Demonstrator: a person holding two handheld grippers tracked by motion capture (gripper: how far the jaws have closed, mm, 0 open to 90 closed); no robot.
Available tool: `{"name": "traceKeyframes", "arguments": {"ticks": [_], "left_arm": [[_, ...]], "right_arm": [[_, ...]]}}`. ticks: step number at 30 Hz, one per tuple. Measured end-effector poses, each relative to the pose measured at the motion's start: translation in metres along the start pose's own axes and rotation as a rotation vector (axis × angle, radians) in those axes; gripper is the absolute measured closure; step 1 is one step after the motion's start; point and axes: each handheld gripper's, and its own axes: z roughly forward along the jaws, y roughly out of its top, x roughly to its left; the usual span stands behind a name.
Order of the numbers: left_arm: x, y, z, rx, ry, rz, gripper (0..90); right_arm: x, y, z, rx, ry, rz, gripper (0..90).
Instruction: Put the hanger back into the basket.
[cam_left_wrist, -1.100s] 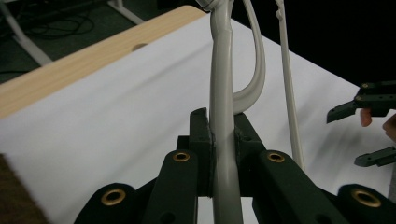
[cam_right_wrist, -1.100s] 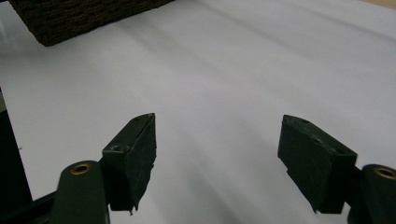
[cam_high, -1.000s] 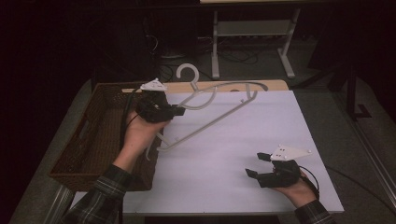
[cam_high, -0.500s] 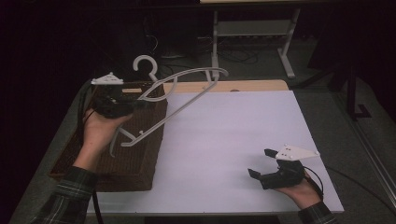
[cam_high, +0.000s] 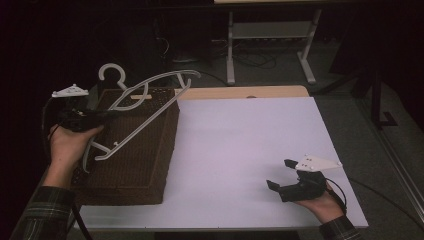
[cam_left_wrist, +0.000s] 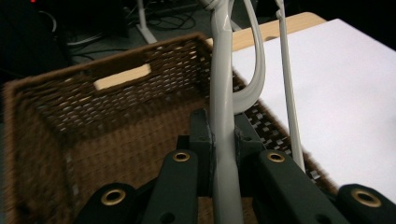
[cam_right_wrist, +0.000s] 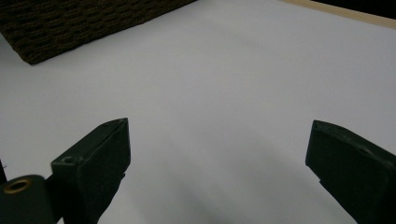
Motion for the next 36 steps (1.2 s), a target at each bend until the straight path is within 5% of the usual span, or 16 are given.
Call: {"name": "traceKeyframes", "arguments": {"ticks": [8,15,36], "left_arm": [[0.030,-0.024,-0.006,0.033,0.081,-0.012,82.3],[0.048,-0.041,-0.014,0.043,0.110,-0.044,82.3],[0.060,-0.062,0.014,0.191,0.134,0.010,81.9]], "right_arm": [[-0.001,-0.001,0.000,0.004,-0.004,0.011,6.6],[-0.002,-0.002,0.001,0.011,-0.005,0.014,7.0],[-0.002,-0.002,0.001,0.016,-0.011,0.013,7.0]]}}
